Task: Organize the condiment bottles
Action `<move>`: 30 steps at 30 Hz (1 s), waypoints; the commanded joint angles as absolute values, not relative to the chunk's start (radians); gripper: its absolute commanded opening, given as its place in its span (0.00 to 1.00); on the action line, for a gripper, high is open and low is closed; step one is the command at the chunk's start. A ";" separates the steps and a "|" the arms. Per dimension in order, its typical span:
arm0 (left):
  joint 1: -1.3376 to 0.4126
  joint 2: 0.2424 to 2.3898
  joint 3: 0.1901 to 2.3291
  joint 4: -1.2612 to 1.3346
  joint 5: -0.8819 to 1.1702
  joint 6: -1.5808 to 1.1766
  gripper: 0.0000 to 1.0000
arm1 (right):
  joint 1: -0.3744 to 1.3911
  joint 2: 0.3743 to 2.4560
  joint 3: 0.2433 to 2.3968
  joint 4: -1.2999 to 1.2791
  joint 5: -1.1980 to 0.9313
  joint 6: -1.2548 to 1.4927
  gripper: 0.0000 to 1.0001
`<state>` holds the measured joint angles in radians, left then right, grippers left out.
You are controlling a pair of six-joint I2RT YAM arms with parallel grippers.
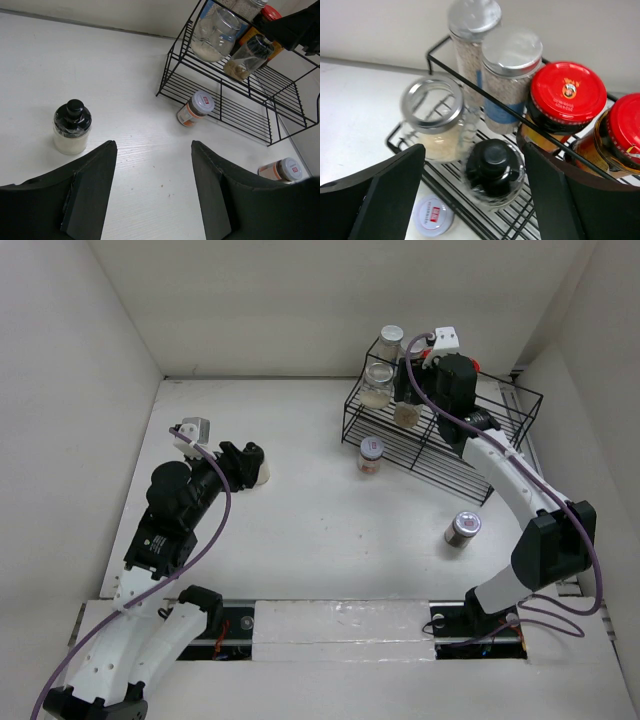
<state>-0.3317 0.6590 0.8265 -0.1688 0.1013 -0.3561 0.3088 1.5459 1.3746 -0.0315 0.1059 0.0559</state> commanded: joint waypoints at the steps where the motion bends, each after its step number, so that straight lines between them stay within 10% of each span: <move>1: -0.327 0.658 0.824 -0.130 0.109 -0.347 0.57 | 0.366 1.459 1.453 -0.014 0.166 0.020 0.86; 3: -0.327 0.649 0.824 -0.130 0.084 -0.347 0.57 | 0.406 1.418 1.453 -0.014 0.166 0.011 0.82; 5: -0.327 0.638 0.834 -0.143 0.058 -0.356 0.54 | 0.483 1.417 1.425 0.047 0.071 0.002 0.53; 6: -0.327 0.638 0.834 -0.143 0.040 -0.356 0.48 | 0.512 1.439 1.413 0.063 0.011 -0.011 0.18; 9: -0.327 0.585 0.834 -0.152 -0.053 -0.377 0.37 | 0.630 1.570 1.431 0.084 -0.150 -0.011 0.00; 12: -0.327 0.529 0.825 -0.152 -0.129 -0.386 0.31 | 0.744 1.685 1.471 0.133 -0.213 -0.011 0.28; 13: -0.327 0.516 0.825 -0.162 -0.146 -0.397 0.30 | 0.767 1.759 1.506 0.143 -0.213 -0.011 0.53; 17: -0.327 0.457 0.816 -0.163 -0.234 -0.417 0.34 | 0.856 1.940 1.638 0.153 -0.270 -0.032 0.77; 30: -0.327 0.520 0.816 -0.163 -0.141 -0.399 0.41 | 0.885 2.318 1.988 0.094 -0.169 -0.043 0.73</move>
<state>-0.3313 0.5007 0.8223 -0.1852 -0.1730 -0.4061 0.8791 2.2963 1.9244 0.0605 -0.1978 -0.0319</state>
